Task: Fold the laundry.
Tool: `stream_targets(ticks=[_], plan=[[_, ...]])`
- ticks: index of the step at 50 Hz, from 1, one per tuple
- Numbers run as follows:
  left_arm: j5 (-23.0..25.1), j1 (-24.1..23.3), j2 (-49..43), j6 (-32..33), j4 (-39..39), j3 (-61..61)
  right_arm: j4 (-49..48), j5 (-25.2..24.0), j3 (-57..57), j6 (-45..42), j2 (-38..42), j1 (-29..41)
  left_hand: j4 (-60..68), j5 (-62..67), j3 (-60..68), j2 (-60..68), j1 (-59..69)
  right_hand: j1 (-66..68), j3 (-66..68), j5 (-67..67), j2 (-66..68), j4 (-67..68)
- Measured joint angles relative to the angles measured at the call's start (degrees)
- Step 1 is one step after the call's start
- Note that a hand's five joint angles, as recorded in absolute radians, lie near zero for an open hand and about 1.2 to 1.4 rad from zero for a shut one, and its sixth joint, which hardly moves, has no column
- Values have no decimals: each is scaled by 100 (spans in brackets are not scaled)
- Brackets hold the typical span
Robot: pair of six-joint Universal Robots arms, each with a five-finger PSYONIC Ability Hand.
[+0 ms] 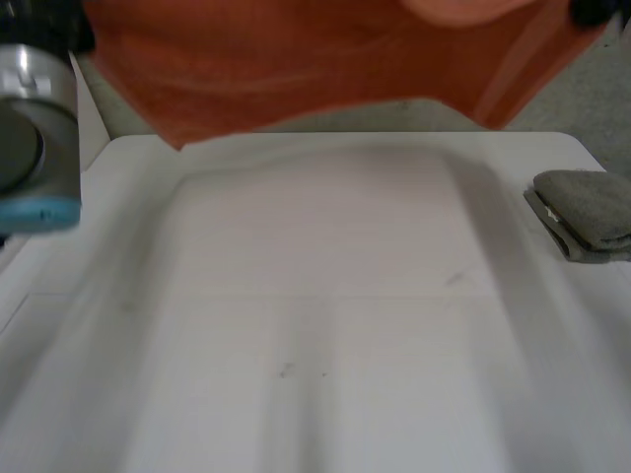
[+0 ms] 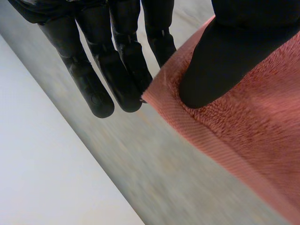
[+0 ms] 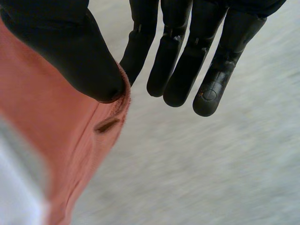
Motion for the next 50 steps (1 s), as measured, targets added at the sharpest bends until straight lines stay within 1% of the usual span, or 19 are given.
stream_targets(ticks=[2, 4, 6, 8, 10, 11, 15, 18, 20, 25, 26, 27, 29, 31, 35, 38, 42, 45, 50], plan=[[18, 25, 56, -57, -15, -373, 1, -154, 438, -7, -105, -11, 0, -1, 0, 1, 0, 0, 0, 0, 0, 1], [90, 55, 95, -106, -34, -979, -4, -499, 1372, -55, -276, -79, 0, -1, 0, 2, 0, 0, 0, 0, 0, 1], [174, 68, 93, -112, -39, -1347, 0, -628, 1723, -90, -317, -128, 0, 0, 0, 3, 0, 0, 0, 0, 0, 1], [313, 82, 75, -103, -53, -1801, 11, -970, 2706, -264, -382, -343, 0, -1, 0, 4, 0, 0, 0, 0, 0, 1], [412, 88, 62, -89, -78, -2086, 20, -1067, 3028, -357, -385, -424, 0, 0, 0, 4, 0, 0, 0, 0, 0, 1], [474, 92, 50, -77, -111, -2272, 34, -1174, 3459, -526, -382, -530, 0, 0, 0, 4, 0, 0, 0, 0, 0, 1], [614, 116, 26, -31, -348, -2781, 118, -1252, 4152, -971, -358, -699, 0, -1, 0, 4, 0, 0, 0, 0, 0, 1], [644, 166, 64, 19, -667, -2983, 437, -1226, 4350, -1295, -361, -810, 0, -1, 0, 4, 0, 0, 0, 0, 0, 1], [650, 230, 167, 78, -1009, -3081, 740, -1204, 4384, -1479, -374, -894, 0, -1, 0, 4, 0, 0, 0, 0, 0, 1], [664, 509, 719, 374, -2335, -3288, 2253, -1154, 4351, -2152, -647, -1272, 0, -1, 0, 4, 0, 0, 0, 0, 0, 1], [668, 530, 769, 409, -2452, -3302, 2374, -1155, 4352, -2211, -684, -1298, 0, -1, 0, 4, 0, 0, 0, 0, 0, 1], [698, 620, 994, 607, -3021, -3369, 2848, -1158, 4369, -2471, -853, -1402, 0, -1, 0, 4, 0, 0, 0, 0, 0, 1], [738, 678, 1165, 802, -3473, -3428, 3289, -1168, 4412, -2762, -1044, -1503, 0, -1, 0, 4, 0, 0, 0, 0, 0, 1], [856, 762, 1462, 1244, -4264, -3545, 3858, -1196, 4519, -3266, -1375, -1670, 0, -1, 0, 4, 0, 0, 0, 0, 0, 1], [1096, 849, 1785, 1890, -4961, -3669, 4203, -1244, 4664, -3776, -1762, -1878, 0, -1, 0, 4, 0, 0, 0, 0, 0, 1], [1211, 869, 1853, 2084, -4938, -3662, 4072, -1266, 4695, -3789, -1848, -1936, 0, -1, 0, 4, 0, 0, 0, 0, 0, 1], [1311, 863, 1765, 2099, -4459, -3521, 3516, -1248, 4591, -3460, -1677, -1932, 0, -1, 0, 4, 0, 0, 0, 0, 0, 1], [1312, 812, 1374, 1819, -3756, -3188, 2854, -1131, 4288, -2984, -1237, -1787, 0, -1, 0, 4, 0, 0, 0, 0, 0, 1], [1168, 553, 266, 1134, -2793, -2162, 1885, -566, 3424, -2330, -243, -1182, 0, -1, 1, 4, 0, 0, 0, 0, 0, 1]])
